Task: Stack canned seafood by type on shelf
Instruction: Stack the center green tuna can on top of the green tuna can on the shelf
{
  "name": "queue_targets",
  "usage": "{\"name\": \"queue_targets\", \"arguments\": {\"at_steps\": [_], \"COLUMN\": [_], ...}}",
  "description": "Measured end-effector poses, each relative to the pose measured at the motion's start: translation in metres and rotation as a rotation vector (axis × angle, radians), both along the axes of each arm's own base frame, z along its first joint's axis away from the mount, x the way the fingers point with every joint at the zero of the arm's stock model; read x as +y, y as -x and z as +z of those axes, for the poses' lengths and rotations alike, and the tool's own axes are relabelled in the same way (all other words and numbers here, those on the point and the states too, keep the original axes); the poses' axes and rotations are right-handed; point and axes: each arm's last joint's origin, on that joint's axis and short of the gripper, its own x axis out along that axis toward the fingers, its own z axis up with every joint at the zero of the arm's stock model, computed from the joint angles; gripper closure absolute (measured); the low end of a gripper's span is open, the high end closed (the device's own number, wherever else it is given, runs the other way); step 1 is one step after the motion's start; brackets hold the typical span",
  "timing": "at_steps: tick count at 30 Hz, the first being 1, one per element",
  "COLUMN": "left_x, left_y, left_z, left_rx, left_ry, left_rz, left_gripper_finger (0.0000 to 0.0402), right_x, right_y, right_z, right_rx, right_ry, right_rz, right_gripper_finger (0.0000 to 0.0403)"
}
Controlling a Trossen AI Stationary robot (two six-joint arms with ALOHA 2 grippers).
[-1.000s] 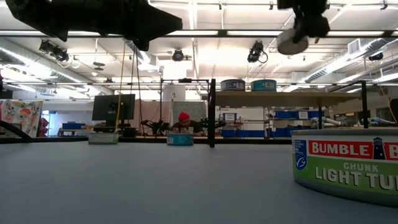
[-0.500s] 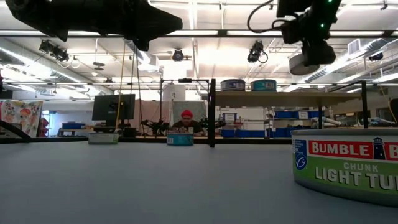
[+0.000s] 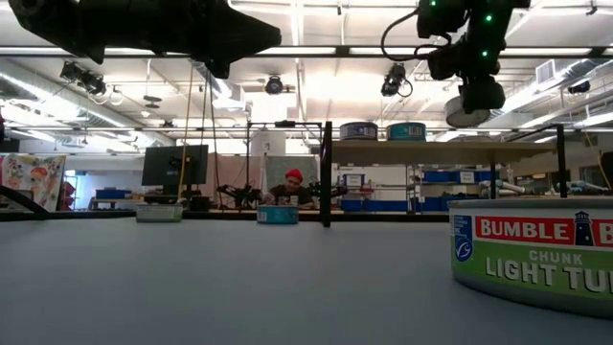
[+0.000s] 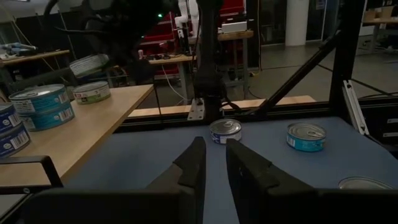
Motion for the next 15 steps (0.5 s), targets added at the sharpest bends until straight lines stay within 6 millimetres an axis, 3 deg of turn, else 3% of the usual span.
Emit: {"name": "queue_targets", "arguments": {"at_steps": [15], "left_x": [0.000], "left_y": [0.000], "left_z": [0.000], "left_rx": [-0.002], "left_ry": [0.000], "left_rz": [0.000], "left_gripper_finger": [0.0337], "right_x": [-0.022], "right_y": [0.009], "right_z": [-0.001], "right_rx": [-0.024], "right_ry": [-0.072], "right_rz": [-0.042], "right_gripper_finger": [0.0274]}}
